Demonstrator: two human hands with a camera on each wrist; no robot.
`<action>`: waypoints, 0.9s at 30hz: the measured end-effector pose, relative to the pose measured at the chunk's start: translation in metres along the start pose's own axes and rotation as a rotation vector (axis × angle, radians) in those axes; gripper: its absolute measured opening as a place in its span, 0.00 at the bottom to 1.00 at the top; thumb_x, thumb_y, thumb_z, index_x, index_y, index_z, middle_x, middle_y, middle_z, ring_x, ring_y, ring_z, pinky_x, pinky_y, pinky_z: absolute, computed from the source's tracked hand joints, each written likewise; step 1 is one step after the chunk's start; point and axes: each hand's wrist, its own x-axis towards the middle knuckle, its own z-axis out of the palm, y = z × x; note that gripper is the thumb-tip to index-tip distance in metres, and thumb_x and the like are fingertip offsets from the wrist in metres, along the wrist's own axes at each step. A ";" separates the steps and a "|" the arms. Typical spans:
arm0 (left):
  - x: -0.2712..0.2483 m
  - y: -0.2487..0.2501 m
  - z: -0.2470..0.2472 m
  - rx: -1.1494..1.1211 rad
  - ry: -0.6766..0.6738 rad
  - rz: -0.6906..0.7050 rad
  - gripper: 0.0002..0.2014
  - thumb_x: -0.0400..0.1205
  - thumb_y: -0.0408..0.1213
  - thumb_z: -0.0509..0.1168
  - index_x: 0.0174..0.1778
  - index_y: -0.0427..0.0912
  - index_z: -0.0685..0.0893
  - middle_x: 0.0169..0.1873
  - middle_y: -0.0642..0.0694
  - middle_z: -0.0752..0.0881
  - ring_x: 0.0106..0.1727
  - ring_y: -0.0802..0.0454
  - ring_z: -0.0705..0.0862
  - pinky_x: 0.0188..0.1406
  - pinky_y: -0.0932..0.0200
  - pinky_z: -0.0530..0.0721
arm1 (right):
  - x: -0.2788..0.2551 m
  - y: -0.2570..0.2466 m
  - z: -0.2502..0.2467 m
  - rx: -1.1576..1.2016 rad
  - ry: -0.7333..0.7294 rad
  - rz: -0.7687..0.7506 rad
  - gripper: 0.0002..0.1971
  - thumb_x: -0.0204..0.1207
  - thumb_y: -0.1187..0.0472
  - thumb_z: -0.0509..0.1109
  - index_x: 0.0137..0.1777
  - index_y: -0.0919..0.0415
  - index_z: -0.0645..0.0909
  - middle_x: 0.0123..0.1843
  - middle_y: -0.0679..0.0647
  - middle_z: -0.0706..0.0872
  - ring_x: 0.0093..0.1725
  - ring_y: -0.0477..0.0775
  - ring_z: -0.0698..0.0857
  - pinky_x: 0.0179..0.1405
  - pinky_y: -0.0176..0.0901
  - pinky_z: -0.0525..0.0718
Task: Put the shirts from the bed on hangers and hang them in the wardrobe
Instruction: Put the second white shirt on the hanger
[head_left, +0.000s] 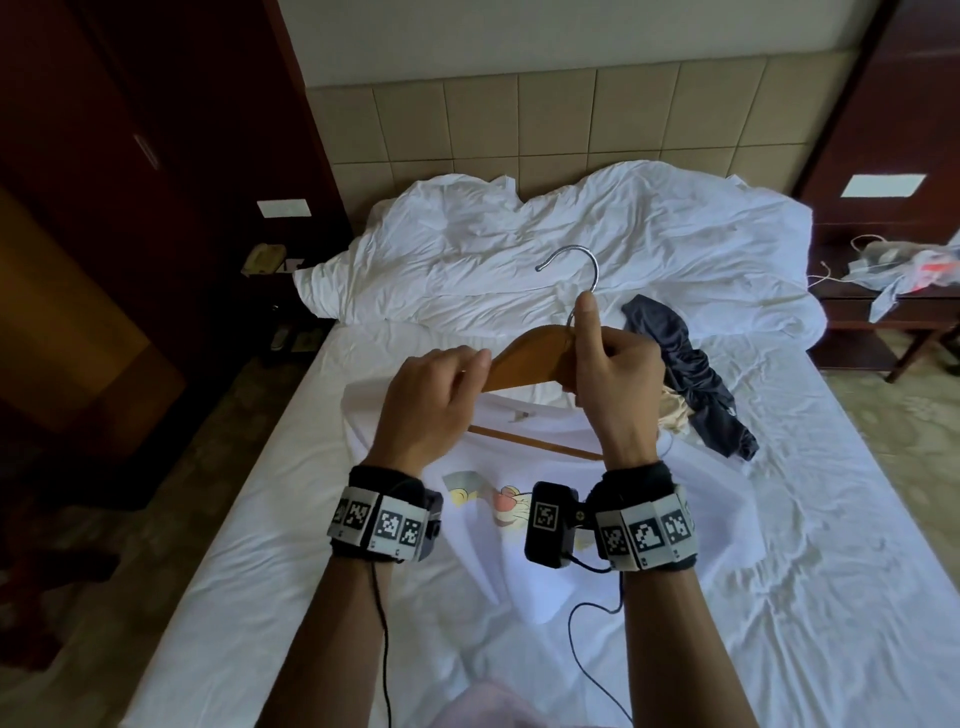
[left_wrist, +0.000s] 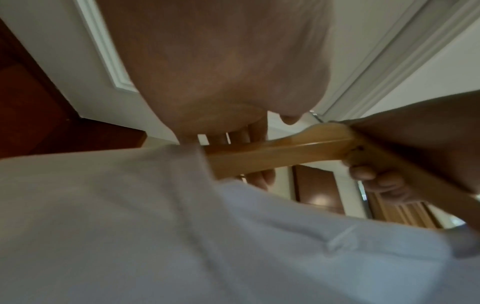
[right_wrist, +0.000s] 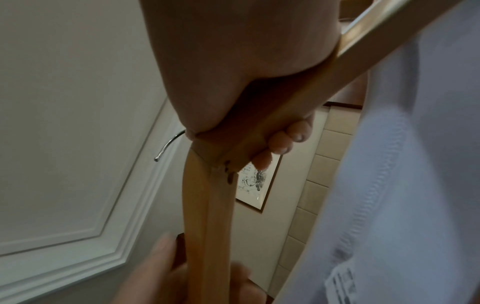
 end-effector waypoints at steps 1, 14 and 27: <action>0.003 0.006 0.003 -0.003 0.020 0.020 0.22 0.93 0.53 0.51 0.32 0.53 0.71 0.25 0.52 0.75 0.30 0.53 0.76 0.34 0.48 0.75 | -0.002 -0.003 0.003 0.006 -0.030 0.004 0.45 0.84 0.26 0.61 0.27 0.72 0.73 0.25 0.71 0.78 0.29 0.73 0.80 0.29 0.60 0.80; 0.027 -0.030 -0.033 0.031 0.196 0.092 0.24 0.94 0.52 0.42 0.40 0.45 0.74 0.30 0.53 0.75 0.35 0.37 0.85 0.36 0.45 0.81 | -0.017 -0.046 0.047 -0.132 -0.314 -0.070 0.27 0.82 0.39 0.75 0.45 0.67 0.81 0.38 0.70 0.86 0.39 0.72 0.86 0.38 0.63 0.84; 0.016 -0.056 -0.131 -0.113 -0.047 -0.032 0.18 0.91 0.48 0.60 0.38 0.45 0.82 0.29 0.52 0.84 0.33 0.53 0.85 0.33 0.55 0.78 | -0.040 -0.117 0.105 -0.002 -0.464 0.238 0.22 0.89 0.45 0.69 0.61 0.68 0.80 0.53 0.71 0.92 0.46 0.61 0.92 0.55 0.65 0.91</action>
